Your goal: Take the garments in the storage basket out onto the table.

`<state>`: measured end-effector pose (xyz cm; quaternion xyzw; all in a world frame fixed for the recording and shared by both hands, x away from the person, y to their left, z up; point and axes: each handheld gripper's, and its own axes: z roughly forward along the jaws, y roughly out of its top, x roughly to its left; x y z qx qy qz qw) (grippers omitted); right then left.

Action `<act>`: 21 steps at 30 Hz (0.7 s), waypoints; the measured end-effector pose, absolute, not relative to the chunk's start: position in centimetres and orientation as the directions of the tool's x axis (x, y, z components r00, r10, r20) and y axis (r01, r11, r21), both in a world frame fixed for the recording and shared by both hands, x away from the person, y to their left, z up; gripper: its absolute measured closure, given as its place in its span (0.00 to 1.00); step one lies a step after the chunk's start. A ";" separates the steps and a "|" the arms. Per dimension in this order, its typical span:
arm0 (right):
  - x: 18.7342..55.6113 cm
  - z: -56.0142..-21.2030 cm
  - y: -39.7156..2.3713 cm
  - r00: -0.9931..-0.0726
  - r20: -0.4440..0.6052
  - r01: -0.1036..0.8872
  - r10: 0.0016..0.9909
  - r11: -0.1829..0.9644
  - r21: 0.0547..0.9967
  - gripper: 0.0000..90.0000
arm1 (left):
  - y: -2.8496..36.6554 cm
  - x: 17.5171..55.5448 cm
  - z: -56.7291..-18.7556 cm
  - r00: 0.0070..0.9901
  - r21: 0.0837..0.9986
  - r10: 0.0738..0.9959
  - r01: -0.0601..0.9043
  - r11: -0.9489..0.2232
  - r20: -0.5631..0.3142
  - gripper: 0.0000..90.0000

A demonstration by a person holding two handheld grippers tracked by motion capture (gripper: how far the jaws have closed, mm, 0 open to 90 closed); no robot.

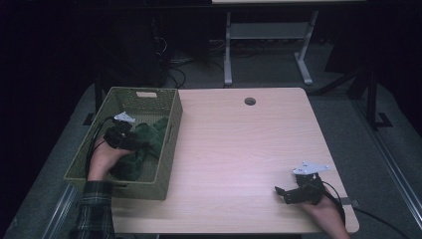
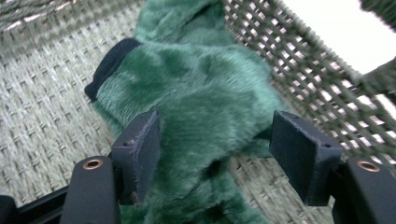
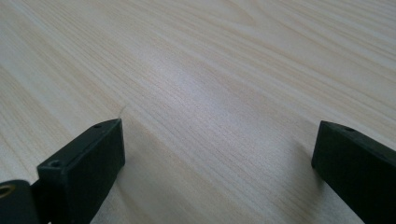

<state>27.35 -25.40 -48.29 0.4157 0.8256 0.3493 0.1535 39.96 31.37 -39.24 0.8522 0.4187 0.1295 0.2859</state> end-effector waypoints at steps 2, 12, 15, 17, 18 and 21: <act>27.3 -48.3 -25.4 -0.607 0.037 0.579 0.794 0.410 0.705 0.02 | 31.4 40.0 -39.4 0.616 0.590 0.787 0.641 -0.491 -0.015 0.38; 27.4 -48.3 -25.4 -0.608 0.036 0.579 0.793 0.411 0.705 0.03 | 31.5 40.3 -39.9 0.621 0.561 0.784 0.649 -0.514 -0.001 0.57; 27.3 -48.3 -25.4 -0.607 0.037 0.579 0.794 0.410 0.705 0.02 | 31.5 40.3 -40.0 0.627 0.554 0.779 0.650 -0.520 -0.005 0.69; 27.3 -48.3 -25.4 -0.607 0.037 0.579 0.794 0.410 0.705 0.03 | 31.5 40.3 -40.0 0.617 0.549 0.786 0.664 -0.507 -0.020 0.77; 27.3 -48.3 -25.4 -0.607 0.037 0.579 0.794 0.410 0.705 0.02 | 31.6 40.3 -39.9 0.613 0.551 0.790 0.668 -0.501 -0.024 0.80; 27.3 -48.3 -25.4 -0.607 0.037 0.579 0.794 0.410 0.705 0.02 | 31.8 40.3 -39.5 0.593 0.554 0.803 0.690 -0.466 -0.063 0.91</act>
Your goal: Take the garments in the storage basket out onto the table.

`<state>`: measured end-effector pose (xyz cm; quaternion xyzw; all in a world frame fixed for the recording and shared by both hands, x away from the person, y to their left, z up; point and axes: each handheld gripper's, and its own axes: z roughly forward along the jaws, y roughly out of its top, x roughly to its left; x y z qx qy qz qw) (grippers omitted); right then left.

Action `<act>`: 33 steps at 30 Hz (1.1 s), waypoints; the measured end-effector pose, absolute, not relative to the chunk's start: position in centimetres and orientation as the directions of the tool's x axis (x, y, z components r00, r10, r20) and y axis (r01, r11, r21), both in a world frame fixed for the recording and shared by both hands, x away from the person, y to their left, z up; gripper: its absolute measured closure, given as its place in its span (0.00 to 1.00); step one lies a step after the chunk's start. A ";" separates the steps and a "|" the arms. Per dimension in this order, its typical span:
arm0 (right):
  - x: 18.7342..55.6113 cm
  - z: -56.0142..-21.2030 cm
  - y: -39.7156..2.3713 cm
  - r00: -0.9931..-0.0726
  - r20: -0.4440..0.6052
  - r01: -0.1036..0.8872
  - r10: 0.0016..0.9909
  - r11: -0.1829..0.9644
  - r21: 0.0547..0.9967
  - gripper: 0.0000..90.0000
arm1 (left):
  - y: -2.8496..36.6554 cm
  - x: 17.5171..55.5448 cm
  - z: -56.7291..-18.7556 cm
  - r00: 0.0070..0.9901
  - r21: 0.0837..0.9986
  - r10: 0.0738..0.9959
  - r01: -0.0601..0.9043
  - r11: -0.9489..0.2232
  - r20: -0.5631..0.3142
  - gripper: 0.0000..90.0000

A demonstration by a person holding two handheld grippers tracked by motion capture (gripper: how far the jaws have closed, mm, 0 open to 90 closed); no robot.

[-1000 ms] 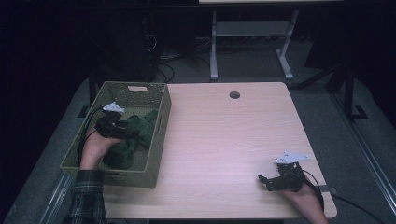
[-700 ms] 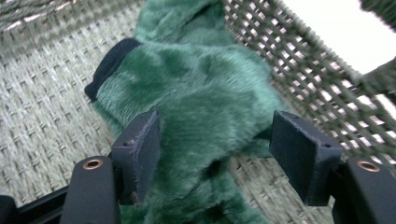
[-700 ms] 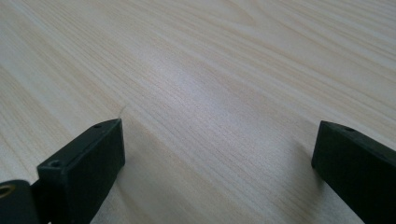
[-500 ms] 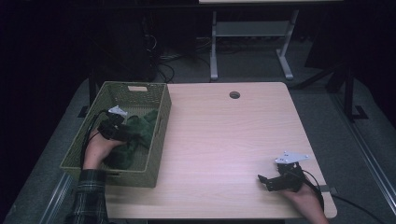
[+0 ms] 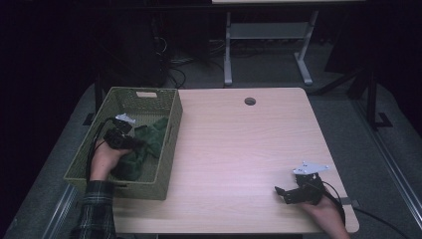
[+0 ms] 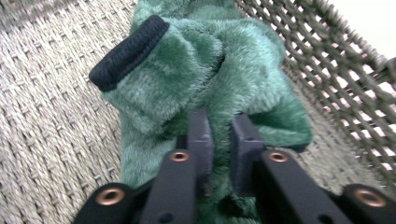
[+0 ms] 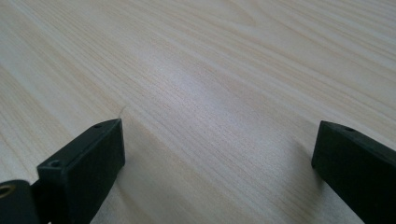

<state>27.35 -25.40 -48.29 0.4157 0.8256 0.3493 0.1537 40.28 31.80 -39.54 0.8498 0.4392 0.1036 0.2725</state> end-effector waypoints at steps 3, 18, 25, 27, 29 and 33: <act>27.3 -48.3 -25.4 -0.607 0.037 0.579 0.794 0.410 0.705 0.03 | 32.1 40.2 -39.0 0.581 0.569 0.809 0.698 -0.434 -0.095 0.94; 27.3 -48.3 -25.4 -0.607 0.036 0.579 0.794 0.411 0.705 0.03 | 33.3 38.5 -35.3 0.569 0.723 0.793 0.640 -0.262 -0.216 0.95; 27.4 -48.3 -25.4 -0.608 0.036 0.578 0.793 0.411 0.705 0.03 | 33.7 37.5 -33.4 0.574 0.767 0.788 0.602 -0.222 -0.222 0.96; 27.4 -48.3 -25.4 -0.607 0.037 0.579 0.794 0.410 0.705 0.03 | 33.7 37.4 -32.9 0.574 0.773 0.788 0.596 -0.217 -0.222 0.96; 27.3 -48.3 -25.4 -0.607 0.037 0.579 0.794 0.410 0.704 0.03 | 33.6 37.3 -32.4 0.578 0.774 0.786 0.593 -0.220 -0.220 0.96; 27.3 -48.3 -25.4 -0.606 0.038 0.580 0.794 0.409 0.705 0.03 | 33.7 37.0 -31.3 0.586 0.786 0.780 0.580 -0.214 -0.220 0.96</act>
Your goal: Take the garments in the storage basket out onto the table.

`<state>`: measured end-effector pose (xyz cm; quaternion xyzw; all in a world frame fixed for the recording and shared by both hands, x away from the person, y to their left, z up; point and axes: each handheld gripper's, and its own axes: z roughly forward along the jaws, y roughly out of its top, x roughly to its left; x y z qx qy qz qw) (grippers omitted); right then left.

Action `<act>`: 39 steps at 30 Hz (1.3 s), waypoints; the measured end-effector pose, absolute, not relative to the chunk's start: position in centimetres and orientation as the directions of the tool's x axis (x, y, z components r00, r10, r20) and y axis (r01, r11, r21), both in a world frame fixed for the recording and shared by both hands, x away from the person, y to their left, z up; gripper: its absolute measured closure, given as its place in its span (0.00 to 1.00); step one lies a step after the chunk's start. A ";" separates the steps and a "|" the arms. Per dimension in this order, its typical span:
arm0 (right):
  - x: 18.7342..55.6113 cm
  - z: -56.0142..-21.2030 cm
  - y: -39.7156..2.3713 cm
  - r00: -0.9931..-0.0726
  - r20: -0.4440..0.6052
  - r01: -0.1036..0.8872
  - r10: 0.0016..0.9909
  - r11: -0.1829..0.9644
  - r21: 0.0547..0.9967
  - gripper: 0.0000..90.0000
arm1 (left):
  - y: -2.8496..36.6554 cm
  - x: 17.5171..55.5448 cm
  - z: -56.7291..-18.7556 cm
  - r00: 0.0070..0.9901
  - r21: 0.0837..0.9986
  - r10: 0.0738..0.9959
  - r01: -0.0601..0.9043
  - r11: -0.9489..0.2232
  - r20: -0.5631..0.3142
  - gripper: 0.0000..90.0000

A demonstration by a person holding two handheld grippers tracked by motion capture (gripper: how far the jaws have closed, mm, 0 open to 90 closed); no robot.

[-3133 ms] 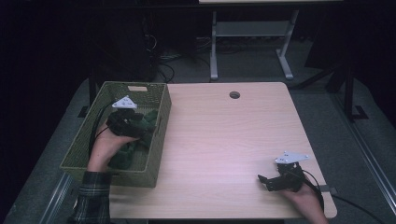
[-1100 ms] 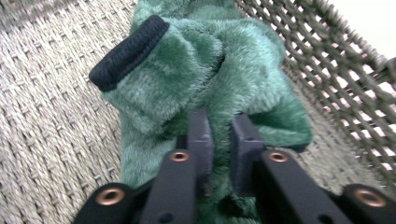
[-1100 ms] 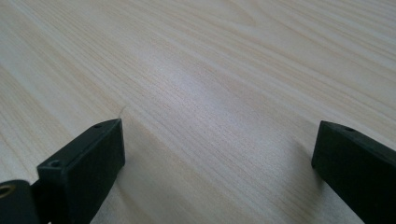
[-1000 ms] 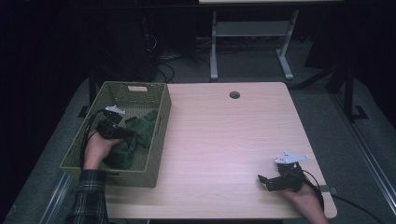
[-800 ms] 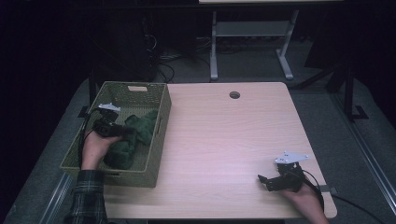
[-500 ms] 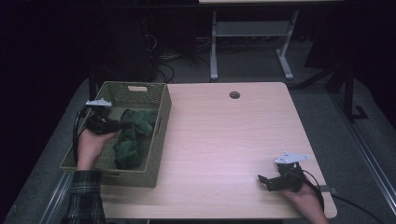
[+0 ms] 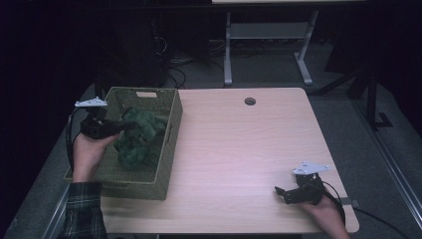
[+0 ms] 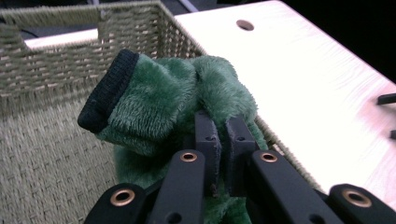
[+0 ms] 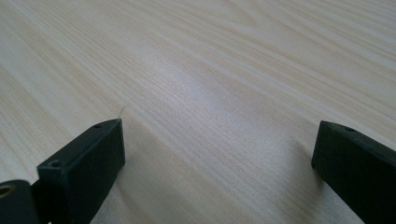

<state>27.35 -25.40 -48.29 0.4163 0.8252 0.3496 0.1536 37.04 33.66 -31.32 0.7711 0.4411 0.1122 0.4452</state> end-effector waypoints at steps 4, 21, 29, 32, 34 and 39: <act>27.3 -48.3 -25.4 -0.606 0.038 0.580 0.794 0.409 0.704 0.03 | 33.8 36.9 -29.7 0.596 0.797 0.774 0.565 -0.215 -0.213 0.96; 27.4 -48.3 -25.4 -0.606 0.037 0.579 0.795 0.409 0.706 0.03 | 33.3 36.1 -23.5 0.655 0.854 0.730 0.479 -0.203 -0.194 0.96; 27.4 -48.3 -25.4 -0.606 0.037 0.579 0.794 0.409 0.706 0.03 | 32.0 35.6 -22.0 0.697 0.876 0.690 0.441 -0.193 -0.198 0.96; 27.4 -48.3 -25.4 -0.606 0.036 0.579 0.795 0.409 0.706 0.03 | 31.1 35.6 -21.9 0.715 0.879 0.672 0.430 -0.205 -0.193 0.96; 27.4 -48.3 -25.4 -0.606 0.036 0.579 0.794 0.409 0.705 0.03 | 30.5 35.7 -21.9 0.725 0.879 0.662 0.426 -0.215 -0.189 0.96; 27.3 -48.3 -25.4 -0.606 0.037 0.579 0.794 0.409 0.705 0.03 | 28.6 35.9 -21.9 0.747 0.884 0.634 0.416 -0.214 -0.198 0.96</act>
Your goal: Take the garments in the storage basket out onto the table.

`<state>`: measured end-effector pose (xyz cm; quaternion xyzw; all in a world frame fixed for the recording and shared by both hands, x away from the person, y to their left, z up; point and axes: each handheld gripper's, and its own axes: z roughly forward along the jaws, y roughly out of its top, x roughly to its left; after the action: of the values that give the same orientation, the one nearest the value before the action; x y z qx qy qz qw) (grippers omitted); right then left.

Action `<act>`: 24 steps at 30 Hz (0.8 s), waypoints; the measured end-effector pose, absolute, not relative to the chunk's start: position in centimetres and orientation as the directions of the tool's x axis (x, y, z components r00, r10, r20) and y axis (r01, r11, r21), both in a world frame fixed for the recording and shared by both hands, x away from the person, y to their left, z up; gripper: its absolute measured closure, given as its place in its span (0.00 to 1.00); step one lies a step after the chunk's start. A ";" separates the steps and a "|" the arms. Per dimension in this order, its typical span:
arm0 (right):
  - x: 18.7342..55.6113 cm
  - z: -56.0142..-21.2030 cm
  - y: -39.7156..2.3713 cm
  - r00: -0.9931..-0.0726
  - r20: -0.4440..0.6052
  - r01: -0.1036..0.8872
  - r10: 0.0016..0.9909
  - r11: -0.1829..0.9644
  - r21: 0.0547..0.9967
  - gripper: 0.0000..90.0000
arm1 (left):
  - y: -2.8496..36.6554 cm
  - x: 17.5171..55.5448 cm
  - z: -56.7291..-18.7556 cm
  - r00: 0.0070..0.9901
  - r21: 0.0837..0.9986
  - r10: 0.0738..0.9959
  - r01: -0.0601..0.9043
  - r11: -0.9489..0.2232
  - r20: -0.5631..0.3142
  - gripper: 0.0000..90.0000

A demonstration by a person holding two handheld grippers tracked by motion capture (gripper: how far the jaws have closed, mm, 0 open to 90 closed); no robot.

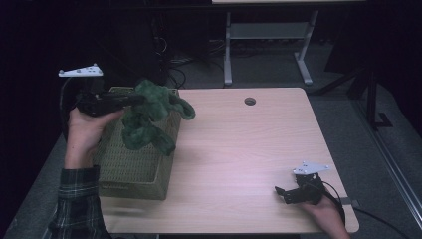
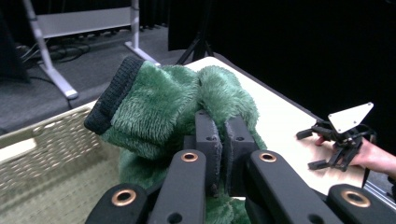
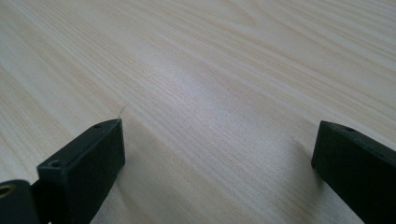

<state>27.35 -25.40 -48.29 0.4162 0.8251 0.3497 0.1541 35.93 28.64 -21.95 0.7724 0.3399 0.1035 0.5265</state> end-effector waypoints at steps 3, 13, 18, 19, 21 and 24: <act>27.4 -48.3 -25.4 -0.606 0.036 0.579 0.795 0.409 0.705 0.03 | 27.4 36.1 -21.9 0.762 0.886 0.617 0.407 -0.221 -0.197 0.96; 27.3 -48.3 -25.4 -0.605 0.039 0.582 0.795 0.408 0.703 0.02 | 22.9 36.8 -22.9 0.802 0.880 0.559 0.404 -0.250 -0.210 0.96; 27.3 -48.3 -25.4 -0.605 0.039 0.582 0.796 0.408 0.704 0.02 | 20.8 37.1 -23.7 0.820 0.872 0.529 0.407 -0.271 -0.218 0.96; 27.3 -48.3 -25.4 -0.604 0.040 0.582 0.796 0.407 0.704 0.02 | 20.4 37.2 -23.8 0.821 0.870 0.525 0.410 -0.273 -0.222 0.96; 27.3 -48.3 -25.4 -0.604 0.040 0.583 0.796 0.407 0.704 0.02 | 19.6 37.3 -24.1 0.828 0.869 0.514 0.410 -0.278 -0.226 0.96; 27.3 -48.3 -25.4 -0.604 0.040 0.582 0.796 0.407 0.704 0.03 | 18.5 37.4 -24.5 0.836 0.864 0.499 0.411 -0.290 -0.230 0.96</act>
<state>27.33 -25.38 -48.29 0.4178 0.8246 0.3495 0.1528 37.36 18.52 -24.55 0.8019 0.2837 0.0420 0.5242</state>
